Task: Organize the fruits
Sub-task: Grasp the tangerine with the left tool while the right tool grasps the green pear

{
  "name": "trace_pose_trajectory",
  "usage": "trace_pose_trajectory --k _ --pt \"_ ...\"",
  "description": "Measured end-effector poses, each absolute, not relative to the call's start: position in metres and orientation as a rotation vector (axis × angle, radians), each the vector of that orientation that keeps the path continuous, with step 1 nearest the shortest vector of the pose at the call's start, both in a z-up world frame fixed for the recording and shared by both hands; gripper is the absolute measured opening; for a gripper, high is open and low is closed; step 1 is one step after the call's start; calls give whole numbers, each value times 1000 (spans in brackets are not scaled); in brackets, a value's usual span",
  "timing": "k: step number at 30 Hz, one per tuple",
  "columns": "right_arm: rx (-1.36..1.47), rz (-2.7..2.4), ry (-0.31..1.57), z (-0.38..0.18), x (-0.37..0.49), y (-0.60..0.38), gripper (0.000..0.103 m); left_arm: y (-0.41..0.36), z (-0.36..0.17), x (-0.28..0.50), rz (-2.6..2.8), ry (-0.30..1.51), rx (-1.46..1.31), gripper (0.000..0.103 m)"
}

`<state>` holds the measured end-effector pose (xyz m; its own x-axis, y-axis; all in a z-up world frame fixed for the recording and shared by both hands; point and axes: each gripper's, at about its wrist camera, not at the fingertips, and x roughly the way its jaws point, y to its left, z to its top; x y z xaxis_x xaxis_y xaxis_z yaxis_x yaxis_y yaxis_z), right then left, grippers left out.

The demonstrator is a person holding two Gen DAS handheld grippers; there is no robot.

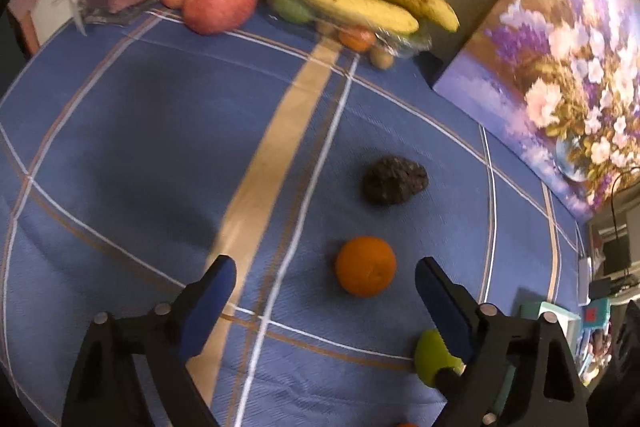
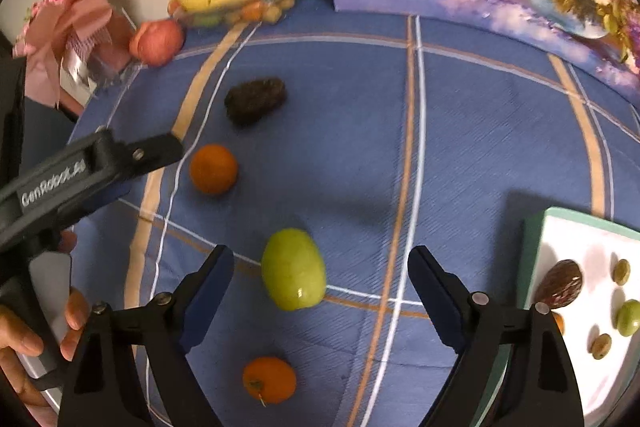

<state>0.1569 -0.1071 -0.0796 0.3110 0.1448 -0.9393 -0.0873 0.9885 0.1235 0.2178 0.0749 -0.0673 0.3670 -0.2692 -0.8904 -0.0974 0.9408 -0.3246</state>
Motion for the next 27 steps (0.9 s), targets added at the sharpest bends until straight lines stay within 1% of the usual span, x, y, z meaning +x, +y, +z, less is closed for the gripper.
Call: trace_pose_trajectory --k 3,5,6,7,9,11,13,15,16,18,20,22,27 --pt "33 166 1264 -88 155 -101 89 71 -73 221 -119 1210 -337 89" --pt "23 174 1274 -92 154 -98 89 69 -76 223 -128 1216 -345 81" --pt "18 177 1278 -94 154 -96 85 69 -77 224 -130 1220 -351 80" --pt "13 179 1282 -96 154 -95 77 68 -78 224 -132 1222 -354 79" --pt "13 181 1294 -100 154 -93 73 67 -80 226 -140 1225 -356 78" --pt "14 185 1298 -102 153 -93 67 63 -81 227 -155 1225 -357 72" --pt "14 189 1301 -104 152 -92 59 59 -83 230 -164 1225 -359 71" --pt "20 190 1300 -104 152 -92 56 58 -84 231 -169 1223 -362 66" --pt "23 192 1298 -104 152 -92 53 57 -85 231 -172 1224 -365 61" --pt "28 200 1295 -102 151 -93 47 53 -86 233 -170 1226 -356 59" --pt "37 207 1292 -100 151 -93 41 50 -87 234 -172 1229 -345 48" --pt "39 211 1287 -97 150 -94 41 48 -88 234 -179 1233 -344 41" --pt "61 216 1278 -92 146 -98 41 51 -84 233 -169 1225 -353 40"
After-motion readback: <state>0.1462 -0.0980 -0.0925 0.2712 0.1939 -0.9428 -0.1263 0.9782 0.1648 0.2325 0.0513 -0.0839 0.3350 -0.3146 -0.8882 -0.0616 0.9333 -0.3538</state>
